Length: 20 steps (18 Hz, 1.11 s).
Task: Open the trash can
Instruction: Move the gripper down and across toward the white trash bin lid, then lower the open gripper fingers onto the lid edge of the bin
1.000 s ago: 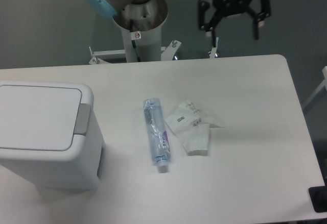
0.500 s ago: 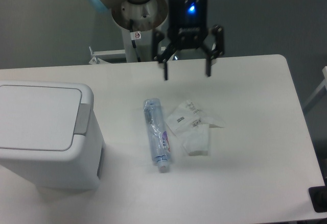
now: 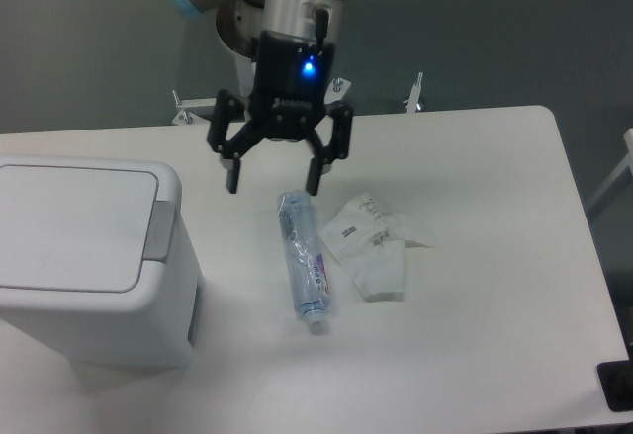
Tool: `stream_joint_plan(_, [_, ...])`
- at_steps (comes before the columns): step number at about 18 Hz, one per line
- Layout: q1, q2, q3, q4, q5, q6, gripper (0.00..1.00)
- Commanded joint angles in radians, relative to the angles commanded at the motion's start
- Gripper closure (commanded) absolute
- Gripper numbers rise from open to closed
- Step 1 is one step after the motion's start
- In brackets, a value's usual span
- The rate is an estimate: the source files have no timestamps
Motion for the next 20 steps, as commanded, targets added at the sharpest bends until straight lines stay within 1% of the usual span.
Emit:
stream_joint_plan(5, [-0.032,-0.026,-0.003,0.0,0.002,-0.008,0.0])
stream_joint_plan(8, [-0.035,-0.046,-0.003,0.0,0.002,-0.008,0.0])
stream_joint_plan(20, [-0.061,-0.071,-0.009,0.002,0.005,-0.006,0.0])
